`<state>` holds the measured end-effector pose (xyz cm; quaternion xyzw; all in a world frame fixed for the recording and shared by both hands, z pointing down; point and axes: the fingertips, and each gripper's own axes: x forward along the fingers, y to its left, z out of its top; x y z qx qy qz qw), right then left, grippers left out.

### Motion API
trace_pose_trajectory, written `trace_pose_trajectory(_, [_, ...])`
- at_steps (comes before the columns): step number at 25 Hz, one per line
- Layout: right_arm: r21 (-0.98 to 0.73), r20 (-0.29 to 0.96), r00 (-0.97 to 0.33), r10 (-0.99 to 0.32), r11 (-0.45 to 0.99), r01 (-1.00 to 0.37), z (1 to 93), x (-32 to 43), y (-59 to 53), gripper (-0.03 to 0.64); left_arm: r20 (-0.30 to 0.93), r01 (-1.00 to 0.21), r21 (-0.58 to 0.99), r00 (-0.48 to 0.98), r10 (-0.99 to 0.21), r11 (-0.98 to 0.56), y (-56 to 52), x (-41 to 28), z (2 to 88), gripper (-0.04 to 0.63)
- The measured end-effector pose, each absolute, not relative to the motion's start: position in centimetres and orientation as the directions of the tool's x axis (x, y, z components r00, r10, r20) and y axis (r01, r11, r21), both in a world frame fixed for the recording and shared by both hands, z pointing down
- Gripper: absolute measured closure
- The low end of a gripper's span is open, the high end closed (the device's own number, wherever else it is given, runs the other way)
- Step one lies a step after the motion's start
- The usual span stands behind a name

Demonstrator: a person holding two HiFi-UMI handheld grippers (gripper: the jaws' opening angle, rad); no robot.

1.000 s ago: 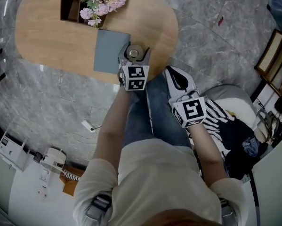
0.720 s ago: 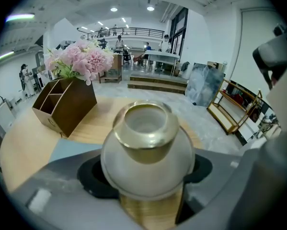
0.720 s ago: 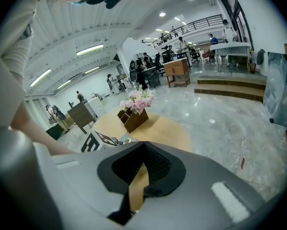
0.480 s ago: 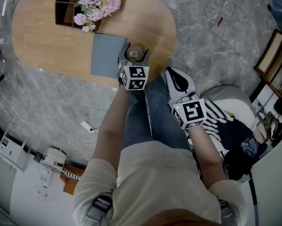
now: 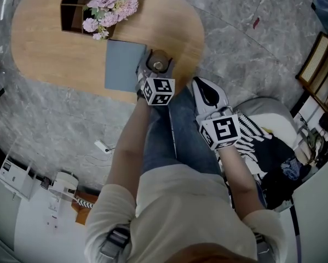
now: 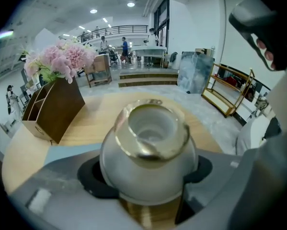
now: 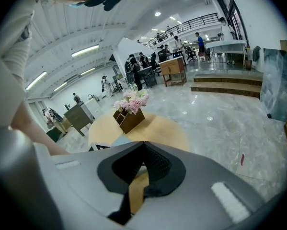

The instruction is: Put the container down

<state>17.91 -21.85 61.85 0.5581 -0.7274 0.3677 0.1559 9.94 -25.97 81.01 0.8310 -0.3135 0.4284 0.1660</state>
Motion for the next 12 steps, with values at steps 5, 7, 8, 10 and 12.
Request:
trace_pose_trajectory(5, [-0.360, 0.635, -0.322, -0.702, 0.099, -0.928, 61.75, 17.84, -21.81, 0.617, 0.814, -0.659, 0.005, 0.439, -0.380, -0.752, -25.91, 10.03, 81.15, 0.245])
trace_pose_trajectory(7, [-0.358, 0.634, -0.318, -0.705, 0.097, -0.929, 61.60, 17.74, -21.69, 0.617, 0.815, -0.660, 0.004, 0.438, -0.380, -0.751, -25.90, 9.98, 81.18, 0.245])
trace_pose_trajectory(8, [-0.356, 0.633, -0.315, -0.707, 0.096, -0.929, 61.51, 17.71, -21.61, 0.617, 0.815, -0.661, 0.005, 0.437, -0.380, -0.750, -25.89, 9.96, 81.21, 0.245])
trace_pose_trajectory(10, [-0.352, 0.631, -0.309, -0.712, 0.092, -0.932, 61.30, 17.67, -21.44, 0.617, 0.817, -0.671, 0.026, 0.441, -0.371, -0.741, -25.84, 9.94, 81.36, 0.245])
trace_pose_trajectory(12, [-0.347, 0.630, -0.300, -0.716, 0.087, -0.934, 61.01, 17.60, -21.19, 0.617, 0.818, -0.684, 0.073, 0.457, -0.348, -0.726, -25.64, 9.95, 81.45, 0.212])
